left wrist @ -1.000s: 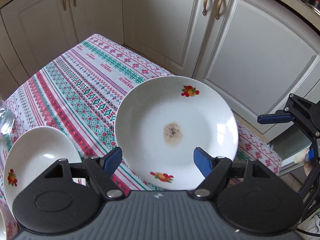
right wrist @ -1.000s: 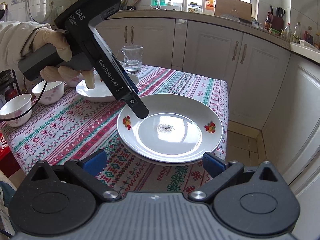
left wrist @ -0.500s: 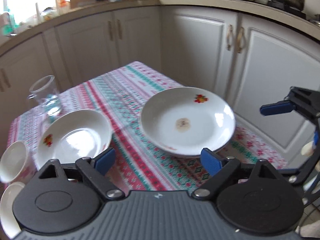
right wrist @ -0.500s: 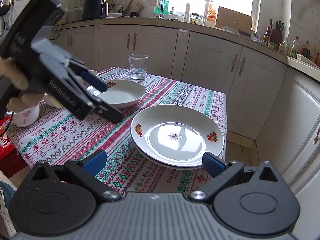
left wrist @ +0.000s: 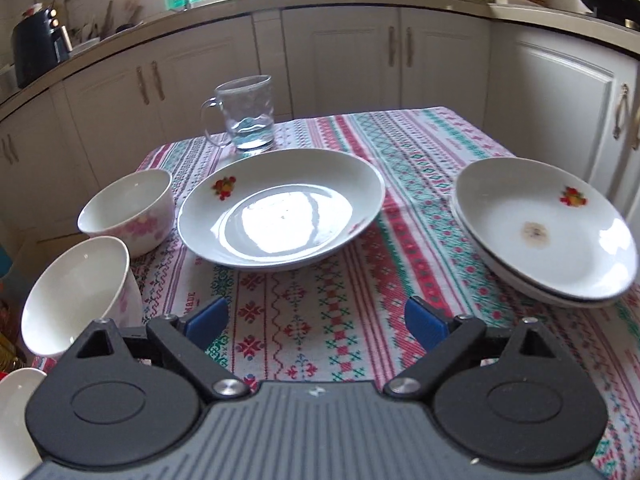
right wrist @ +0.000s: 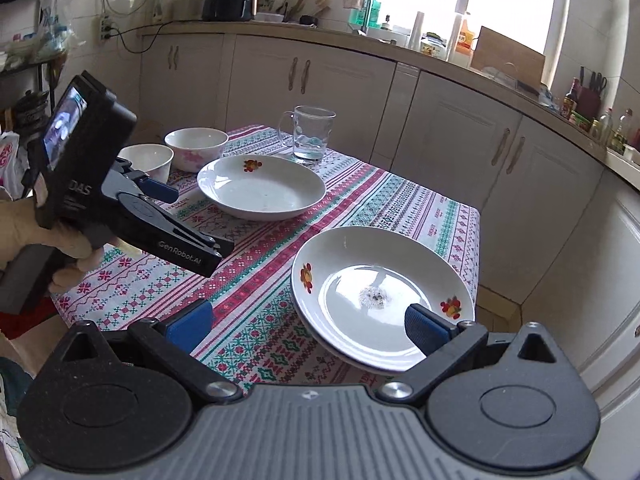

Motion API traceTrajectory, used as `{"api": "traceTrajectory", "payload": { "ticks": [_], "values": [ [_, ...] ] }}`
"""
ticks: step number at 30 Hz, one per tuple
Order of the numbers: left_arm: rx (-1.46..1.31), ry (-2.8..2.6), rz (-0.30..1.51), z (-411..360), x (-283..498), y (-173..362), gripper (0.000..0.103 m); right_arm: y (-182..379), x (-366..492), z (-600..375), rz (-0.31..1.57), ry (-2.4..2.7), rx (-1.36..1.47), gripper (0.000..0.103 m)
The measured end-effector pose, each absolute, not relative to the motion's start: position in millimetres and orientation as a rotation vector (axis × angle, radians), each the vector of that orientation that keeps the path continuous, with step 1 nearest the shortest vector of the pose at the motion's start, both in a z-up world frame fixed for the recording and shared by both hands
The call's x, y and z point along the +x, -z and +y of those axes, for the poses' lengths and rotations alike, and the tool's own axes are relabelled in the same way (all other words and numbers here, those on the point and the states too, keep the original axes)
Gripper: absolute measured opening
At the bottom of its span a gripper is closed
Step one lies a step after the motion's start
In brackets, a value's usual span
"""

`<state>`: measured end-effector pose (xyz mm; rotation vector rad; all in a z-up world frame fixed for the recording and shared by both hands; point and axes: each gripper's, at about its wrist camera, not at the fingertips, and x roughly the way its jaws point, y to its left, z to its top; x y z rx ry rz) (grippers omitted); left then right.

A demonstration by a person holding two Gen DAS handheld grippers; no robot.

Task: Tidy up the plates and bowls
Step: 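Open the left tool and lift it away from the plate stack, then move the right tool to the flower-print plate and grasp its rim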

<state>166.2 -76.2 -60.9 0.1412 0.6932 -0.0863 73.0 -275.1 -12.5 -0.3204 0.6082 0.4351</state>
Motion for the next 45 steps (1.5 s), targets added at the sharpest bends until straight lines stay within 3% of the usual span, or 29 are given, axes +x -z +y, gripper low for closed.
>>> {"api": "traceTrajectory", "payload": {
  "ticks": [13,17,29,45],
  "values": [
    [0.033,0.107,0.751,-65.5,204.2,82.4,0.095,-7.1,140.7,-267.5,0.652,-0.562,-0.420,0.103],
    [0.036,0.103,0.741,-65.4,211.8,85.9,0.102,-14.5,168.2,-260.9,0.653,-0.620,-0.448,0.103],
    [0.014,0.063,0.712,-64.8,219.5,87.8,0.103,-23.1,247.2,-222.8,0.692,-0.826,-0.503,0.103],
    [0.011,0.060,0.705,-56.1,230.7,87.0,0.103,17.4,352.3,-164.4,0.827,-1.012,-0.501,0.103]
  ]
}}
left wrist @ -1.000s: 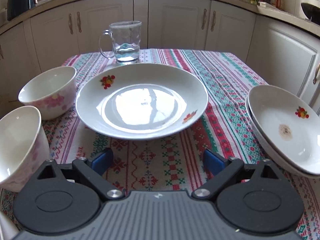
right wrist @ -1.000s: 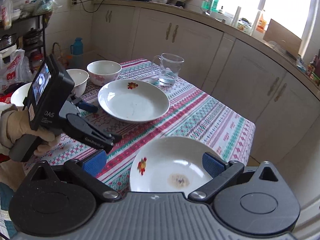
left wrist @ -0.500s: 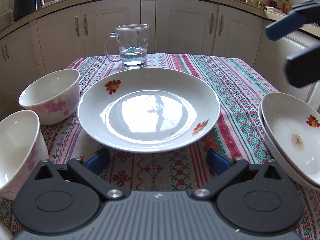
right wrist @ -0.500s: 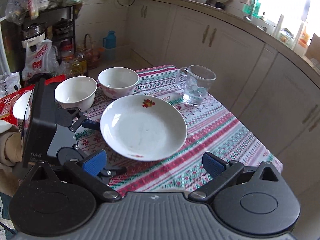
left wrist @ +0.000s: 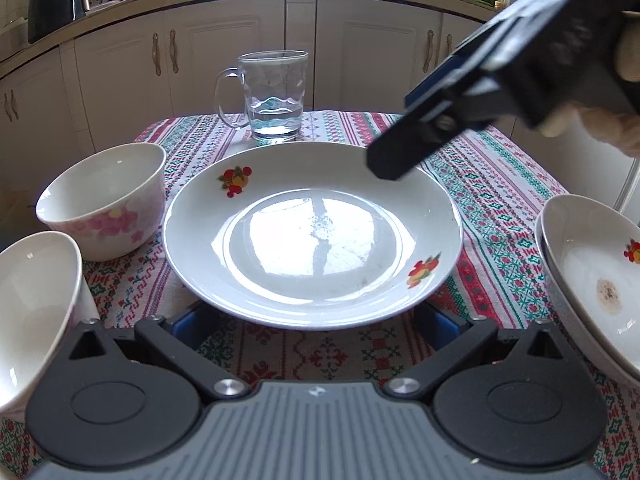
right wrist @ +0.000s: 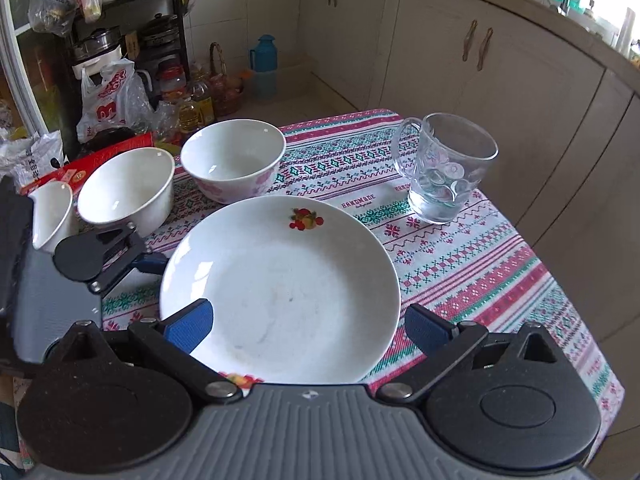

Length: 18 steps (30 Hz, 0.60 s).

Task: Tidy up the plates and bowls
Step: 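Move the right tool to the flower-print plate and grasp its rim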

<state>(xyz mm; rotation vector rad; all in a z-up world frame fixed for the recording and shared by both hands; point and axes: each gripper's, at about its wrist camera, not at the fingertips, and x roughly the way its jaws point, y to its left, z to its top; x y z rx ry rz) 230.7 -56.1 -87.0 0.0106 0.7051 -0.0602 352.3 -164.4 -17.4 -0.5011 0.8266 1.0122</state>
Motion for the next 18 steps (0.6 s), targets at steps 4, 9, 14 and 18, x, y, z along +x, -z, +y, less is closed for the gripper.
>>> {"api": "traceTrajectory", "payload": {
  "ticks": [4,9,14,18],
  "values": [
    [0.011,0.060,0.705,-56.3,230.8,86.7,0.103,25.5,376.2,-158.5,0.856,-1.039,-0.473,0.103],
    [0.008,0.057,0.705,-56.5,230.8,86.7,0.103,40.3,405.6,-147.3,0.909,-1.053,-0.484,0.103],
    [0.008,0.057,0.705,-56.5,231.0,86.6,0.103,52.6,424.9,-139.7,0.955,-1.083,-0.444,0.103],
    [0.009,0.054,0.705,-56.6,231.5,86.2,0.103,58.7,434.5,-130.9,0.993,-1.133,-0.424,0.103]
  ]
}}
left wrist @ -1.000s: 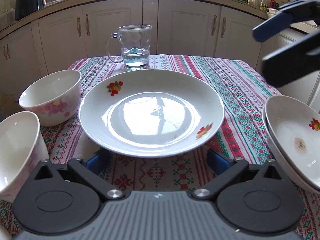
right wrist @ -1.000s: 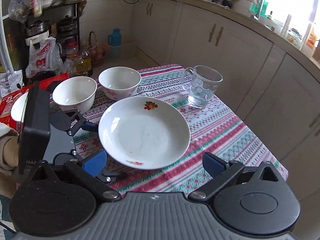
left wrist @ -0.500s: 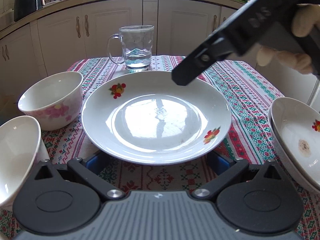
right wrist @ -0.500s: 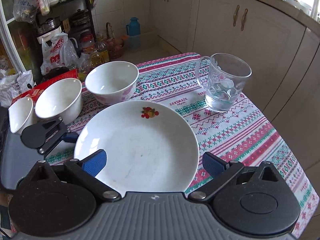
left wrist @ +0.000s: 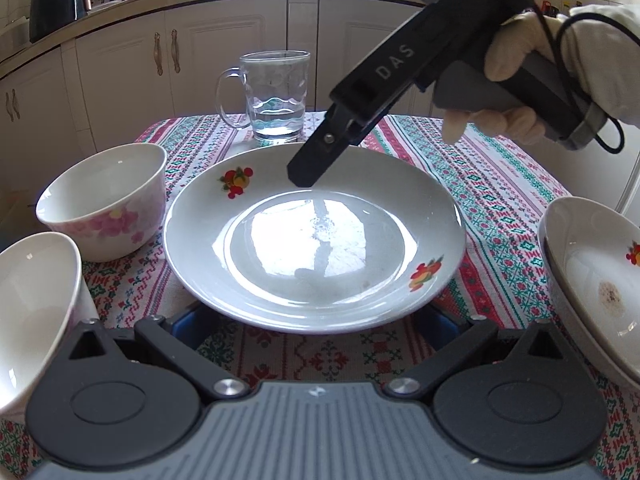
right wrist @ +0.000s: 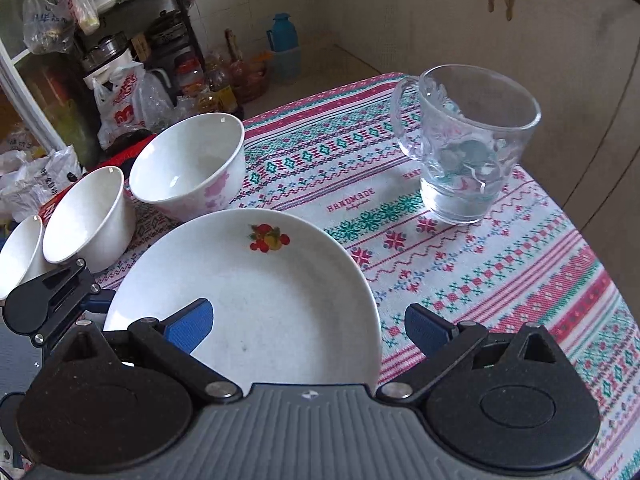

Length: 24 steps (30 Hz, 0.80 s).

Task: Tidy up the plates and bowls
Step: 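Move the right tool to the flower-print plate and grasp its rim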

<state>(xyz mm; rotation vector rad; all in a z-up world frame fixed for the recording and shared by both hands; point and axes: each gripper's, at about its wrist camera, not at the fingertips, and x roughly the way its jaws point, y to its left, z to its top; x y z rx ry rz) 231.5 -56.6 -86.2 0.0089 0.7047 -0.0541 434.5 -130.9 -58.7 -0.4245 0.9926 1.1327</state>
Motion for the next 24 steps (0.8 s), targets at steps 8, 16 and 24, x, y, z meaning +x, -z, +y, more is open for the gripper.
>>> {"api": "traceTrajectory", "payload": {
  "ticks": [8,16,24],
  "values": [
    [0.019,0.025,0.698,-57.6,230.1,84.9,0.103,71.5,451.6,-116.3,1.102,-1.230,-0.402,0.103],
    [0.036,0.025,0.692,-58.8,231.1,84.8,0.103,74.3,458.5,-113.3,1.186,-1.323,-0.365,0.103],
    [0.050,0.028,0.687,-58.7,230.2,85.9,0.102,73.8,464.2,-111.7,1.222,-1.339,-0.341,0.103]
  ]
}}
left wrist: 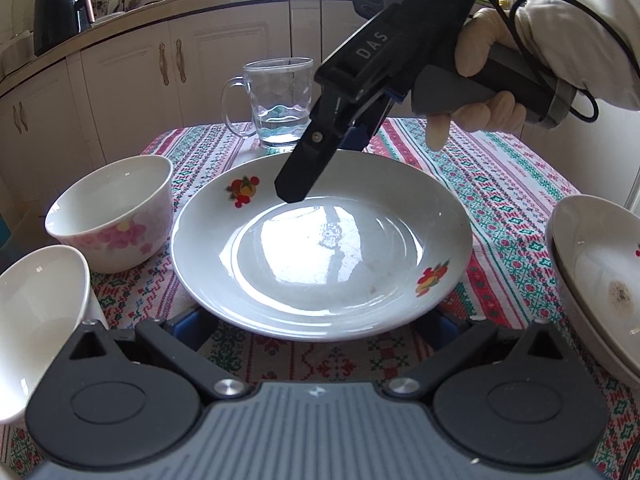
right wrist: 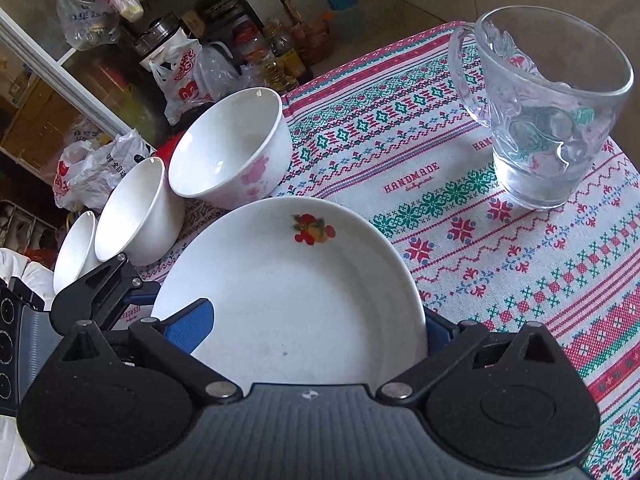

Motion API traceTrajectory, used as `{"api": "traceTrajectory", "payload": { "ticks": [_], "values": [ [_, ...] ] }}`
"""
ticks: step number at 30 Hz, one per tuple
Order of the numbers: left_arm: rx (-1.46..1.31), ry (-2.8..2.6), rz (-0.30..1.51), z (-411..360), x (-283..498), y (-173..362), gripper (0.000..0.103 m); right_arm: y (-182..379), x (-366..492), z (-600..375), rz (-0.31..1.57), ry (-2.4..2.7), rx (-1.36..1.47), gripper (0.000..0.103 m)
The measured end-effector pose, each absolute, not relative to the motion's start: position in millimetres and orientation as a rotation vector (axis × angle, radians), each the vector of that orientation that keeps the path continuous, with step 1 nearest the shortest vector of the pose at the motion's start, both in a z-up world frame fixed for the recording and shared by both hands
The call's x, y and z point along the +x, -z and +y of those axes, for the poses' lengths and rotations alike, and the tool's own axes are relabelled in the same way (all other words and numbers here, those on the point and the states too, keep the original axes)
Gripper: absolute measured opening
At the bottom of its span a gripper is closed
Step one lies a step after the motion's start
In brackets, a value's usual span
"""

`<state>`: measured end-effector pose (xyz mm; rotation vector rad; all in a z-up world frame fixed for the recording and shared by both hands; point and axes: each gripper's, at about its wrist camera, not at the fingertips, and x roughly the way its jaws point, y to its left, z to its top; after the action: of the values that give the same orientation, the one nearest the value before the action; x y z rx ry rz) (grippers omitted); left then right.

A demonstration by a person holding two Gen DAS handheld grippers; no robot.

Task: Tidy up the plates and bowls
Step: 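Move the right tool to the flower-print plate and grasp its rim, then carry the flower-print plate with the right tool over the plate stack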

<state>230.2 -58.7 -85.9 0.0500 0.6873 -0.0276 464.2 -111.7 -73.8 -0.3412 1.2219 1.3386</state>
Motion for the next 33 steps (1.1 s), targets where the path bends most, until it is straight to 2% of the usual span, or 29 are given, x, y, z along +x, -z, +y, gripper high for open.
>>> {"api": "traceTrajectory", "payload": {
  "ticks": [14,33],
  "values": [
    [0.119,0.071,0.685,-68.7,219.0,72.1,0.101,65.4,451.3,-126.1,1.215,-1.300,-0.345,0.103],
    [0.186,0.231,0.643,-102.2,175.6,34.5,0.101,17.4,389.6,-192.1,1.141,-1.171,-0.287,0.103]
  ]
}}
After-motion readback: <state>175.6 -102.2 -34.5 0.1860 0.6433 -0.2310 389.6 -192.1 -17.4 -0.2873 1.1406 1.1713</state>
